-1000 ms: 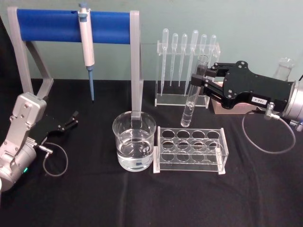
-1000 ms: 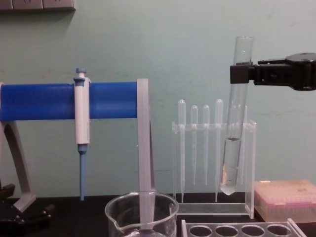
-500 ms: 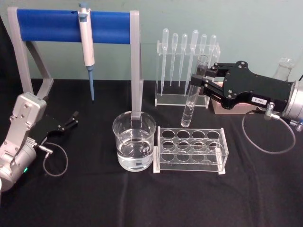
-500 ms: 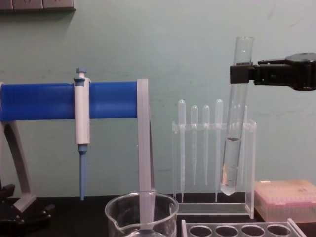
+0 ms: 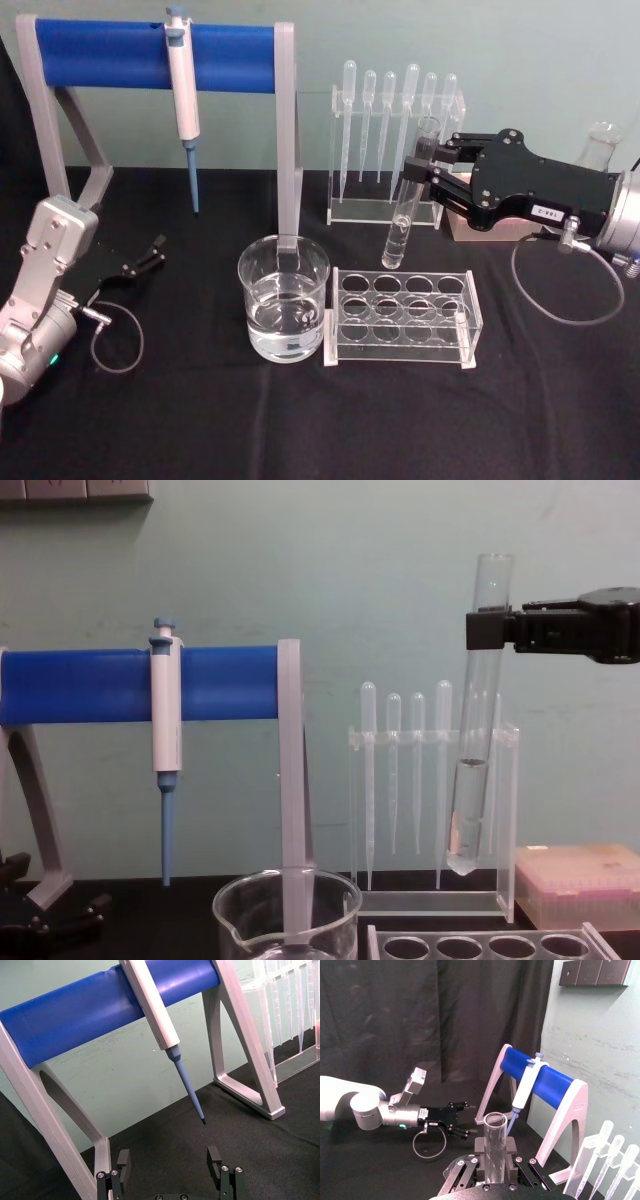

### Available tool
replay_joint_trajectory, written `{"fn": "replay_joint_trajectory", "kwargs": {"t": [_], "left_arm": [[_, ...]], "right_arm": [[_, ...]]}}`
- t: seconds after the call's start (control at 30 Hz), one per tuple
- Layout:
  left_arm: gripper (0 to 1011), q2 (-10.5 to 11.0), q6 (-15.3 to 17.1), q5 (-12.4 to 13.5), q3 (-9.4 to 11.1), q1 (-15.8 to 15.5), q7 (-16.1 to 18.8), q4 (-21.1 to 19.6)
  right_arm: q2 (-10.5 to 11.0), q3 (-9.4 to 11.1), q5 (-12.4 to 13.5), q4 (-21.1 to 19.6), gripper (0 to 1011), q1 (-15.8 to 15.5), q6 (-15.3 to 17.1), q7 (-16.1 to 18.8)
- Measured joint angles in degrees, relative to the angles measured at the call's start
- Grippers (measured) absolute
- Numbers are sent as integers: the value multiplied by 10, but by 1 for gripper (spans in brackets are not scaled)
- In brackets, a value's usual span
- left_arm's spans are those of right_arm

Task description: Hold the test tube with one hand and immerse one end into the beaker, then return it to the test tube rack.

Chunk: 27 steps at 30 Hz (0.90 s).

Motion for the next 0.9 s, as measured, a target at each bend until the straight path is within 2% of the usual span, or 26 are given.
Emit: {"fn": "replay_joint_trajectory", "kwargs": {"t": [0.9], "left_arm": [[1000,0,0,0,0,0,0,0]], "right_arm": [[0,0,0,0,242,0,0,0]]}}
